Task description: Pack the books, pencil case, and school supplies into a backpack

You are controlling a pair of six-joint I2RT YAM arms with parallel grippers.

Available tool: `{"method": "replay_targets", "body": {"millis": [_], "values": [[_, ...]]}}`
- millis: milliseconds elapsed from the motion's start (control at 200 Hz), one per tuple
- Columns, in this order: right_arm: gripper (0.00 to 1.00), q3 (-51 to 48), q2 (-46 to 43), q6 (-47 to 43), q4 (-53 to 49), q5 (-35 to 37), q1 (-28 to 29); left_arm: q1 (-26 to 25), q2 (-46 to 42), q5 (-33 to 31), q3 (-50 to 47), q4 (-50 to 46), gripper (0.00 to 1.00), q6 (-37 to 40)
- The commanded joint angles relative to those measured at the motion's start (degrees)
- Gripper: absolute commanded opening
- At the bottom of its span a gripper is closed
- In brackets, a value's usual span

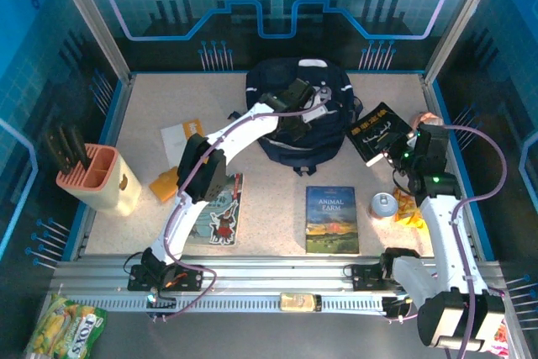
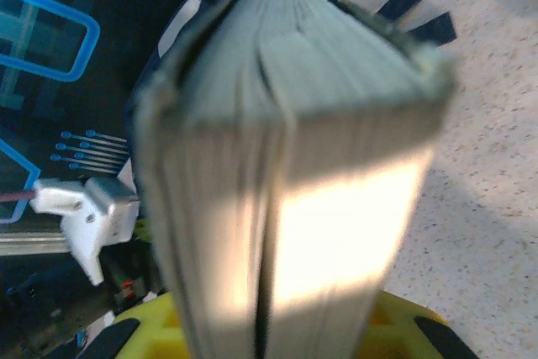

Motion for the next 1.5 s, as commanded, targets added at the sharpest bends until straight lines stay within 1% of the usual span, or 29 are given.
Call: {"method": "replay_targets", "body": {"millis": [0,115,265,335,435,505,695,825,930,1050,1175,1285,1455,1495], "values": [[0.07,5.64,-1.81,-2.44,-4.09,2.14,-2.0,0.48,-7.2,2.4,-1.09,6.07,0.0,-4.54],[0.08,6.32,-2.41,-2.71,-6.56,2.87,-2.48,0.56,-9.92,2.59,-1.77,8.42,0.0,-7.32],[0.08,5.37,-3.43,-1.92,-6.3,2.01,-2.56,0.56,-11.84,0.95,-1.47,10.9,0.0,-11.73],[0.09,4.63,-3.46,-0.85,-4.34,-0.73,-2.56,0.56,-12.48,1.28,-0.96,11.42,0.0,-13.37],[0.09,4.17,-2.45,2.41,0.05,-6.99,-1.95,0.56,-13.05,1.43,0.14,12.07,0.0,-15.54],[0.1,2.38,-1.89,4.96,2.91,-8.07,0.34,0.26,-12.98,-1.21,2.31,12.16,0.0,-17.34],[0.11,1.42,1.6,10.63,11.54,-5.36,9.21,-0.52,-13.53,-3.95,7.9,11.6,0.0,-19.61],[0.11,-1.1,4.59,14.92,20.81,-1.43,14.84,-0.84,-15.38,-4.26,8.07,12.21,0.0,-21.37],[0.11,-2.64,6.99,17.12,27.4,2.4,18.25,-1.1,-16.41,-4.2,7.89,12.1,0.0,-21.76],[0.11,-1.84,11.81,18.88,33.55,4.91,20.97,-1.19,-16.91,-3.43,7.72,11.75,0.0,-22.98],[0.11,-0.52,17.23,20.93,37.61,8.63,24.03,-1.4,-17.06,-3.42,7.72,11.56,0.0,-23.61],[0.12,0.18,22.39,23.16,43.84,9.06,24.51,-1.45,-17.47,-3.6,7.8,11.55,0.0,-23.91],[0.12,2.34,29.98,26.74,49.51,10.56,25.17,-1.38,-18.07,-3.59,7.82,11.71,0.0,-23.91],[0.12,3.49,32.06,27.22,49.41,10.84,25.37,-1.34,-18.11,-3.6,7.83,11.8,0.0,-23.91]]}}
